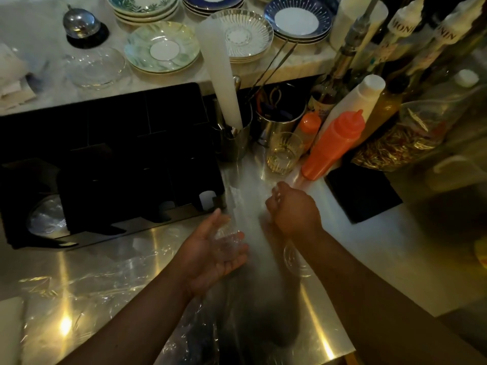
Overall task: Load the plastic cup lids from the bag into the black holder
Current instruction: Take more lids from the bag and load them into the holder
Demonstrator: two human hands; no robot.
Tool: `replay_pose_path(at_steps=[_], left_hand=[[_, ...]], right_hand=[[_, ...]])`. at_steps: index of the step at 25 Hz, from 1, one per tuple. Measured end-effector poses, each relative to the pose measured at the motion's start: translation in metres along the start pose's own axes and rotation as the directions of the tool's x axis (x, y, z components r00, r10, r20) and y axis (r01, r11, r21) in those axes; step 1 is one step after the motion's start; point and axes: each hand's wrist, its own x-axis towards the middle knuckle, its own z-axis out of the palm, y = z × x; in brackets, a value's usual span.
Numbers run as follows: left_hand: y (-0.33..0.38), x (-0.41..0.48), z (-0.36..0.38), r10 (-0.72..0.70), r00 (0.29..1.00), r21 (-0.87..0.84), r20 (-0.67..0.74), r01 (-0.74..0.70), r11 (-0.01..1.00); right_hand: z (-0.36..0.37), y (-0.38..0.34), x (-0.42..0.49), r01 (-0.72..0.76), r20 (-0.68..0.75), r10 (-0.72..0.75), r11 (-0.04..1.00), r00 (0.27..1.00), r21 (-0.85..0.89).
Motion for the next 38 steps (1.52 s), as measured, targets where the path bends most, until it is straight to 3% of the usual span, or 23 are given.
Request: replay_pose_path(at_steps=[1,2,3,4,6,8,10,12,14,16,19,23,25,26,27,28,29,30,31,32,34,38], left_hand=[[0.001,0.0,0.001,0.012,1.0,0.004,-0.004,-0.012,1.0],[0.002,0.001,0.001,0.014,1.0,0.008,0.005,-0.014,1.0],[0.002,0.001,0.002,0.012,0.999,0.002,0.03,-0.012,1.0],[0.001,0.001,0.001,0.008,0.998,-0.011,0.066,-0.007,1.0],[-0.003,0.001,0.002,-0.012,0.994,-0.022,0.108,0.015,1.0],[-0.007,-0.001,0.006,-0.029,0.991,-0.011,0.127,0.03,0.999],[-0.013,-0.003,0.006,-0.033,0.992,-0.013,0.118,0.035,0.999],[-0.02,-0.005,0.008,-0.05,0.992,0.01,0.114,0.049,0.999],[-0.025,-0.01,0.017,-0.071,0.988,0.031,0.136,0.067,0.997],[-0.029,-0.012,0.027,-0.074,0.993,-0.005,0.096,0.075,0.997],[-0.032,-0.013,0.04,-0.068,0.996,-0.052,0.053,0.071,0.996],[-0.036,-0.012,0.05,-0.086,0.994,-0.044,0.072,0.089,0.995],[-0.038,-0.012,0.052,-0.086,0.993,-0.036,0.084,0.089,0.995],[-0.038,-0.012,0.051,-0.078,0.994,-0.043,0.08,0.082,0.996],[-0.038,-0.011,0.05,-0.073,0.995,-0.053,0.07,0.077,0.996],[-0.037,-0.01,0.049,-0.069,0.995,-0.064,0.075,0.074,0.995],[-0.035,-0.01,0.046,-0.069,0.992,-0.071,0.103,0.077,0.995],[-0.034,-0.011,0.044,-0.072,0.987,-0.074,0.141,0.083,0.994],[-0.032,-0.012,0.04,-0.072,0.984,-0.077,0.161,0.085,0.993],[-0.029,-0.014,0.036,-0.075,0.985,-0.085,0.155,0.089,0.992],[-0.021,-0.021,0.026,-0.058,0.989,-0.09,0.133,0.071,0.993],[-0.003,-0.051,-0.001,0.053,0.996,-0.022,0.076,-0.052,0.998]], right_hand=[[-0.003,-0.009,-0.011,-0.081,0.071,0.061,0.944,0.996,0.319],[-0.007,-0.02,-0.024,-0.21,0.223,0.09,0.768,0.971,0.606],[-0.012,-0.029,-0.037,-0.347,0.394,0.052,0.588,0.917,0.73],[-0.016,-0.034,-0.049,-0.431,0.511,-0.011,0.52,0.86,0.737],[-0.018,-0.034,-0.067,-0.445,0.602,-0.037,0.638,0.798,0.628],[-0.016,-0.036,-0.071,-0.327,0.584,0.017,0.841,0.811,0.431],[-0.007,-0.035,-0.069,-0.179,0.533,0.076,0.973,0.843,0.146],[-0.002,-0.027,-0.072,-0.109,0.464,0.105,0.994,0.879,-0.019],[-0.005,-0.006,-0.08,-0.101,0.253,0.1,0.995,0.962,-0.01],[-0.009,0.027,-0.092,-0.054,0.033,0.056,0.996,0.998,-0.068],[-0.004,0.069,-0.108,0.034,0.107,-0.001,0.951,0.994,-0.308],[0.0,0.081,-0.11,0.12,0.174,-0.05,0.899,0.984,-0.421],[-0.008,0.073,-0.107,0.076,0.15,-0.02,0.922,0.989,-0.379],[-0.015,0.067,-0.106,-0.016,0.102,0.039,0.975,0.994,-0.224],[-0.023,0.057,-0.105,-0.168,0.058,0.164,0.983,0.985,0.079],[-0.029,0.043,-0.103,-0.294,0.108,0.275,0.838,0.955,0.46],[-0.036,0.026,-0.1,-0.371,0.239,0.289,0.612,0.927,0.699],[-0.039,0.011,-0.098,-0.418,0.355,0.219,0.478,0.909,0.773],[-0.039,-0.002,-0.097,-0.433,0.423,0.142,0.509,0.895,0.744],[-0.035,-0.014,-0.098,-0.413,0.458,0.088,0.605,0.884,0.681],[-0.023,-0.038,-0.099,-0.341,0.446,0.084,0.771,0.891,0.537],[-0.002,-0.076,-0.097,-0.263,0.389,0.114,0.897,0.914,0.355]])
